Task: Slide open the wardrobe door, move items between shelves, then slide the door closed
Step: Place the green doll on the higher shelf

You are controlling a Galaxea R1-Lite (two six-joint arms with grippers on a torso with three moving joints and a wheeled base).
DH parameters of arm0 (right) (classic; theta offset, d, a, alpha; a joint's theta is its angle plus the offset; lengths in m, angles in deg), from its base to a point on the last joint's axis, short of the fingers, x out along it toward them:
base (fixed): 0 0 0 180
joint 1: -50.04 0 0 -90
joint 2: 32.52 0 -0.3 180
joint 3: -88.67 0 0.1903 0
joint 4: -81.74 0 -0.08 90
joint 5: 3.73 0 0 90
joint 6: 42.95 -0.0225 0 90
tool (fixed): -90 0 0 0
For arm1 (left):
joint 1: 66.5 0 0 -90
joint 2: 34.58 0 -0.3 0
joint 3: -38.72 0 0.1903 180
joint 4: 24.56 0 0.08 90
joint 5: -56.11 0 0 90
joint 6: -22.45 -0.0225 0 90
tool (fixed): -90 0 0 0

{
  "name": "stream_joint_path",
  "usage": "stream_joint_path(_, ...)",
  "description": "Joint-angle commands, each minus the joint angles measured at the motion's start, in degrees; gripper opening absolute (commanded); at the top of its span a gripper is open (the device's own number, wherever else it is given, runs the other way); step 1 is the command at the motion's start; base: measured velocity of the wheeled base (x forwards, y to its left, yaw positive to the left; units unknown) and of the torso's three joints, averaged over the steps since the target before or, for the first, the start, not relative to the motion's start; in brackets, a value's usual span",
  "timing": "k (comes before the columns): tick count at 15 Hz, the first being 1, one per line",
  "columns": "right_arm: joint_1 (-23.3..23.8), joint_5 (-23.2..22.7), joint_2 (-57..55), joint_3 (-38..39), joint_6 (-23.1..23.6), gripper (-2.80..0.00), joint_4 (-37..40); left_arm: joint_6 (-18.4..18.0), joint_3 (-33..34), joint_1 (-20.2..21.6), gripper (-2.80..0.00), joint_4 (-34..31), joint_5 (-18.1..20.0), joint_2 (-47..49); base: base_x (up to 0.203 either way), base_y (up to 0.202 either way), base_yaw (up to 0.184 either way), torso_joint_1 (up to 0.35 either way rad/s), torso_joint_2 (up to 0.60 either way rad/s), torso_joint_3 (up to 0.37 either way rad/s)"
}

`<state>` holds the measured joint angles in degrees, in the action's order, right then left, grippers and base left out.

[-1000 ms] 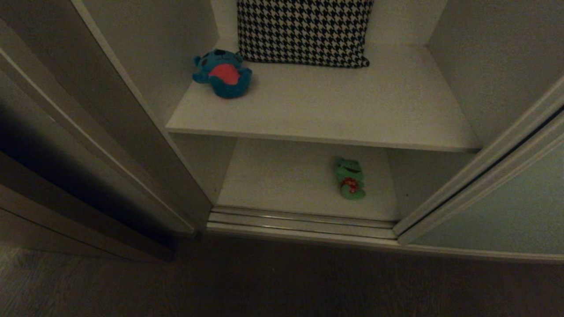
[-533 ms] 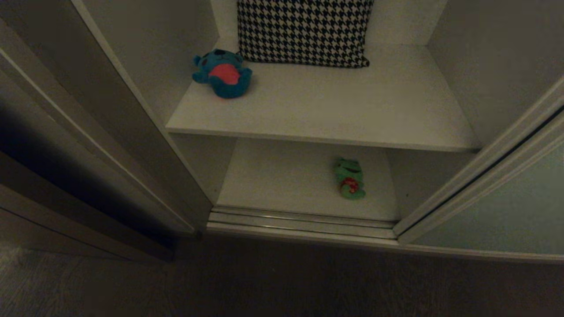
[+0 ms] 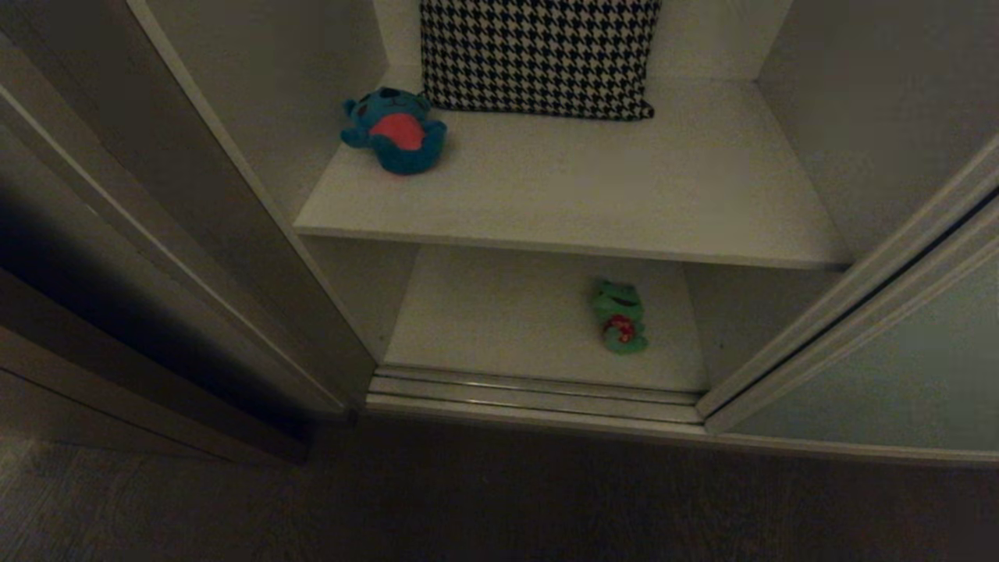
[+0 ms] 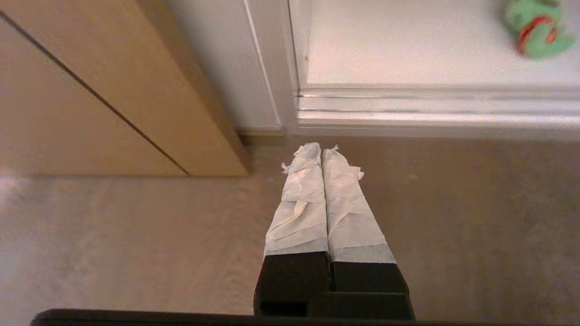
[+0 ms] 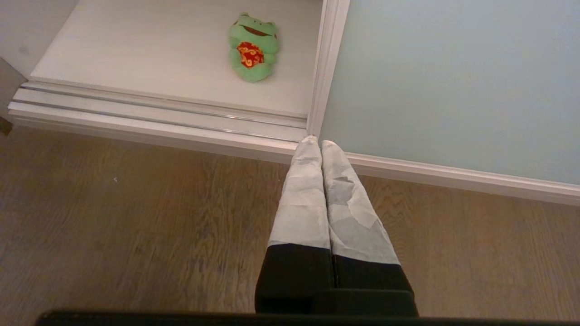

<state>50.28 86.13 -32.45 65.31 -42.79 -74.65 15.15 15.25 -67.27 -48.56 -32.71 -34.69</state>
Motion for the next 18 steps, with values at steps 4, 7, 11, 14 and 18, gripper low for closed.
stream_joint_path(4,0.02,-0.04,-0.07,0.0,0.02,-2.8,-0.03,1.17,0.02,-0.02,-2.8,-0.16,-0.11,0.29,0.0,0.0,0.0,0.0,0.0,0.0)
stream_joint_path(7,0.02,-0.04,-0.01,0.0,0.02,-2.8,0.02,0.27,0.11,-0.02,-2.8,-0.07,-0.13,0.29,0.0,0.0,0.0,0.0,0.0,0.0)
stream_joint_path(11,0.02,-0.04,0.0,0.0,0.02,-2.8,0.02,3.46,0.02,-0.02,-2.8,0.08,-0.41,0.29,0.0,0.0,0.0,0.0,0.0,0.0)
stream_joint_path(14,0.02,-0.04,-0.07,0.0,0.02,-2.8,0.02,-0.35,0.02,-0.02,-2.8,-0.07,-0.13,0.37,0.0,0.0,0.0,0.0,0.0,0.0)
stream_joint_path(18,0.02,-0.04,-0.07,0.0,0.02,-2.8,0.02,0.44,0.07,-0.02,-2.8,-0.21,-0.06,0.29,0.0,0.0,0.0,0.0,0.0,0.0)
